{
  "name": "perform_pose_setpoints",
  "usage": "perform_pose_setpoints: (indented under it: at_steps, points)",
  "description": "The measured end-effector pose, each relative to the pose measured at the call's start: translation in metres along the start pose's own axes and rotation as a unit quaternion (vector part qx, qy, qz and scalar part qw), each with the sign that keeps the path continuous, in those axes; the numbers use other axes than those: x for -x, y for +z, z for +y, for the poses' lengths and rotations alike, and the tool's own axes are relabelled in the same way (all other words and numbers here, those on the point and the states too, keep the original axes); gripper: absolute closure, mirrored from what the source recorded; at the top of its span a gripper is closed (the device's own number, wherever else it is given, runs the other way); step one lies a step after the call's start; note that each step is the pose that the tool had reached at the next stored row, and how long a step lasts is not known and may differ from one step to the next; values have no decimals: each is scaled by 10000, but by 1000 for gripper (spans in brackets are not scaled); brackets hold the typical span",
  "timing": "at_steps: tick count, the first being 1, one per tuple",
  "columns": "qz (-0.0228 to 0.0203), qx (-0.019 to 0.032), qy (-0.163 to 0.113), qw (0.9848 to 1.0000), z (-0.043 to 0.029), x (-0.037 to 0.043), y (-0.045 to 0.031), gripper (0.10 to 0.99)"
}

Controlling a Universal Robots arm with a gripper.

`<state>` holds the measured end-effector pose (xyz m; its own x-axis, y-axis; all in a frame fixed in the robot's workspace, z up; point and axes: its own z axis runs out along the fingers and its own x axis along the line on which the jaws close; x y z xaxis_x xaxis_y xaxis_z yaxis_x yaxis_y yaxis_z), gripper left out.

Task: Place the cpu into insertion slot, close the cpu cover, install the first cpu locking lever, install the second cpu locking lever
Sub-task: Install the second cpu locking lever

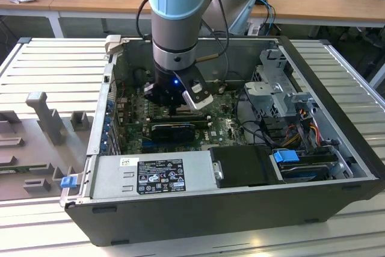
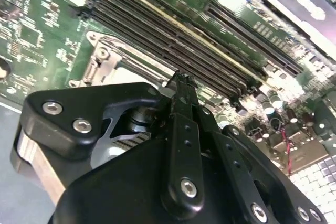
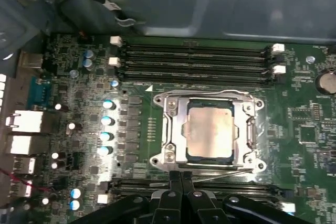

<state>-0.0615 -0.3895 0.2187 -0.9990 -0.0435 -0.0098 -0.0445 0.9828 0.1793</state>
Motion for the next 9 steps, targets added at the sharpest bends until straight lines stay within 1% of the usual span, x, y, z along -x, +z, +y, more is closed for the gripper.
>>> perform_pose_setpoints:
  at_steps: [1, 2, 3, 4, 6, 7, 9]
  points:
    - [0, 18, -1, 10000, -6, -22, 3, 980]
    - [-1, 49, -3, 10000, -12, -51, 9, 980]
    - [-3, 93, -4, 10000, -17, -77, 17, 980]
    - [-4, 118, -6, 9999, -21, -79, 24, 980]
    - [-7, 203, -13, 9998, -39, -94, 55, 980]
    - [-7, 226, -19, 9997, -48, -103, 75, 980]
    - [-7, 247, -21, 9997, -62, -121, 130, 980]
